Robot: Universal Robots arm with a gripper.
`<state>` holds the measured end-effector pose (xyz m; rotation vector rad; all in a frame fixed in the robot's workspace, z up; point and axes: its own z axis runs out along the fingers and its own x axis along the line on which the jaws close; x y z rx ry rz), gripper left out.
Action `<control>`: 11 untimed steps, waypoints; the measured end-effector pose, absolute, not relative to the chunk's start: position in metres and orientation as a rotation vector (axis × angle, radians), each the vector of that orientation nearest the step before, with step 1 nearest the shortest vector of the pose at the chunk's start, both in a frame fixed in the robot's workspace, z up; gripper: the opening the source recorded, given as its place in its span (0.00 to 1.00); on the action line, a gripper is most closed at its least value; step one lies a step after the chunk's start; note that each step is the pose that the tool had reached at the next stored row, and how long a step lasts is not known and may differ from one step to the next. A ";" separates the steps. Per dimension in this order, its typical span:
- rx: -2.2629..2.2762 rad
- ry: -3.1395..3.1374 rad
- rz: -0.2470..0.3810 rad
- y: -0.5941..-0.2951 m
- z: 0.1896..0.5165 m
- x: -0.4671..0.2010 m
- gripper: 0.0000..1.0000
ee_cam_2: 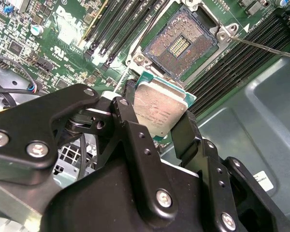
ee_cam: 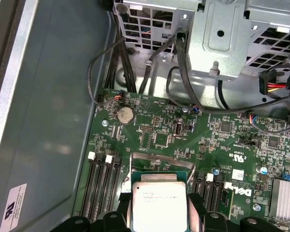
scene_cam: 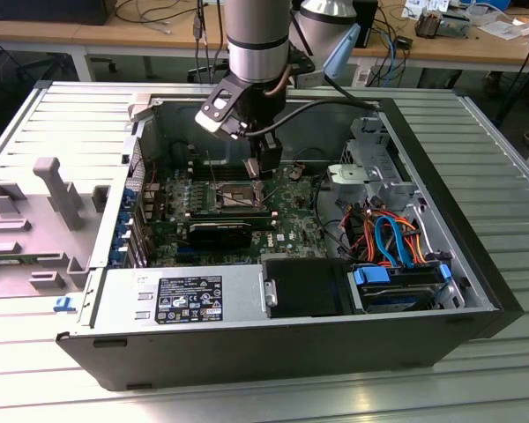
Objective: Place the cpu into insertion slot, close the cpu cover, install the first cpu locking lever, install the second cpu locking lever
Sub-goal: 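Place the cpu into insertion slot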
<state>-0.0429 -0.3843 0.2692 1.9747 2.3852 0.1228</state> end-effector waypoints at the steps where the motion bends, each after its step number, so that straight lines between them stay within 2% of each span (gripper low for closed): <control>1: 1.977 2.383 0.123 -0.384 0.269 -0.043 0.55; 11: 1.988 2.373 0.122 -0.384 0.269 -0.043 0.55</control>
